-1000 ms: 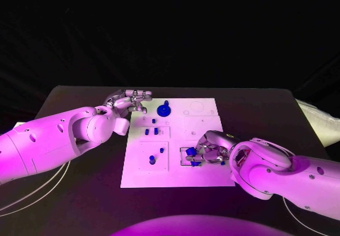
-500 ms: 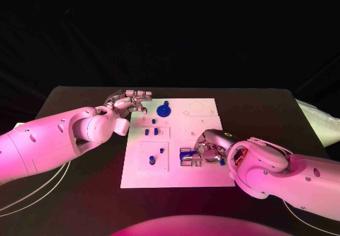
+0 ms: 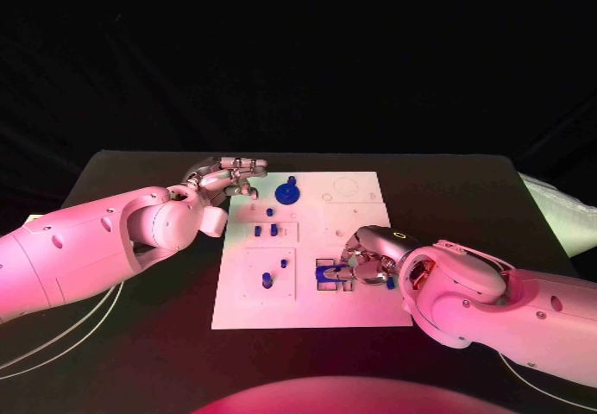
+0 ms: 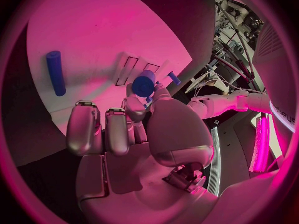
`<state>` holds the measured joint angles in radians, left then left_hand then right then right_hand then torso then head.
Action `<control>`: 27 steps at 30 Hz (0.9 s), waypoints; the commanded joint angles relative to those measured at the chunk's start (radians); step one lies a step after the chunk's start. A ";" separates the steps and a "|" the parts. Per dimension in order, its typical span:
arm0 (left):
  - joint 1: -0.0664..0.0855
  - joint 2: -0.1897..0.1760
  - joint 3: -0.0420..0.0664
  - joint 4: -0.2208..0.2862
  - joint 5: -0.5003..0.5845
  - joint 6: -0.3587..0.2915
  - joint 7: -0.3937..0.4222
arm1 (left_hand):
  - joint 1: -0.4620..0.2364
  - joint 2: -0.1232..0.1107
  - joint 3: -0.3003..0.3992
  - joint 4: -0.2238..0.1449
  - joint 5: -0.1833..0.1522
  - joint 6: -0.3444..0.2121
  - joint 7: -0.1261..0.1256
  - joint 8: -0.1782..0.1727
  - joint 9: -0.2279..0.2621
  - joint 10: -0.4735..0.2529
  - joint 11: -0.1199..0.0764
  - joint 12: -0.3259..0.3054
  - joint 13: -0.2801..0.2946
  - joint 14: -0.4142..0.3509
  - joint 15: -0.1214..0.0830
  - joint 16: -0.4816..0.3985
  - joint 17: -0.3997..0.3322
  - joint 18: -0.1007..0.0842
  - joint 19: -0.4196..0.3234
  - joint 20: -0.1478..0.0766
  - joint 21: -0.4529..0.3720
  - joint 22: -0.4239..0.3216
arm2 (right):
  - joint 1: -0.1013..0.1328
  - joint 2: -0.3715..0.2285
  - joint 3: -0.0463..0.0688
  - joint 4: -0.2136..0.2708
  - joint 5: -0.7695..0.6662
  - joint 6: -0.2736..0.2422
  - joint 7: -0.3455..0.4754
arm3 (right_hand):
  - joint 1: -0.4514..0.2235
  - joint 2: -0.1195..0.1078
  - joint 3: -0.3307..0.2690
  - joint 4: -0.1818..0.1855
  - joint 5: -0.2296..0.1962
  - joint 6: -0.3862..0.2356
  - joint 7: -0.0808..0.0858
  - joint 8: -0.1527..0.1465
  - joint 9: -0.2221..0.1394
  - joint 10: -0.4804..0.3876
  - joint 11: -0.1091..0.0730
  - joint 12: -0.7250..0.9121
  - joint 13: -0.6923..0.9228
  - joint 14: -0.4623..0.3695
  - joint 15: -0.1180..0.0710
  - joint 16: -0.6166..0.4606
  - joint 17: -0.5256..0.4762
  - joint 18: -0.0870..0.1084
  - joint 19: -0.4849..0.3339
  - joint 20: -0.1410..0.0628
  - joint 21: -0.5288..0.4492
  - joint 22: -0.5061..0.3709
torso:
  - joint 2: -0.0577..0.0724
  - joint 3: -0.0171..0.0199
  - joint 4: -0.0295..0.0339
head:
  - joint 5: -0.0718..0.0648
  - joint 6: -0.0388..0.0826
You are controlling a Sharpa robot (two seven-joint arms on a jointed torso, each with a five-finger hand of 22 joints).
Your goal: Assemble the parts on the task board
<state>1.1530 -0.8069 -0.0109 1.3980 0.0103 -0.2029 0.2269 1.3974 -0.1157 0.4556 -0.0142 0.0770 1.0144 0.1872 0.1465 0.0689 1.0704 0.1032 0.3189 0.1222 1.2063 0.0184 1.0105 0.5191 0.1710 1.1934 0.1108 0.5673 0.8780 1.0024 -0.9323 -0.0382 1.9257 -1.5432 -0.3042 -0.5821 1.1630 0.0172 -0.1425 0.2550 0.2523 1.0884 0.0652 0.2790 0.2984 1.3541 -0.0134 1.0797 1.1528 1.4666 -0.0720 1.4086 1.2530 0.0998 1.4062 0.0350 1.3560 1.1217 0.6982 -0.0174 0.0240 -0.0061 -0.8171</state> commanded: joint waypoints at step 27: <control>0.000 0.001 0.000 0.000 0.000 0.017 0.004 | 0.001 0.007 -0.002 -0.006 -0.001 -0.007 -0.003 0.006 -0.001 -0.007 0.002 0.005 0.002 -0.011 0.000 -0.002 -0.002 0.011 0.002 0.005 -0.007 -0.002 | -0.001 -0.007 0.000 0.019 -0.025 0.118 0.000 | 0.014 0.019 -0.037 0.033 0.069 0.028 -0.013 0.015 0.022 0.047 -0.008 0.054 0.059 0.064 -0.014 0.040 0.069 -0.020 0.010 -0.008 0.014 0.024 | 0.000 0.0002 0.0000 | -0.002 -0.005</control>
<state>1.1530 -0.8069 -0.0109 1.3969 0.0103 -0.2025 0.2260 1.3974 -0.1157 0.4556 -0.0142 0.0770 1.0145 0.1871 0.1465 0.0689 1.0704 0.1033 0.3189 0.1227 1.1993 0.0182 1.0105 0.5179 0.1711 1.1934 0.1108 0.5636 0.8770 1.0026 -0.9409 -0.0375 1.9433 -1.5552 -0.2379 -0.5816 1.1713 0.0239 -0.1765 0.2829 0.3140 1.1102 0.0511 0.2901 0.3194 1.3950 -0.0221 1.1293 1.2081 1.4647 -0.0772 1.4438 1.3077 0.0998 1.4129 0.0285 1.3637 1.1416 0.6983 -0.0168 0.0238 -0.0081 -0.8224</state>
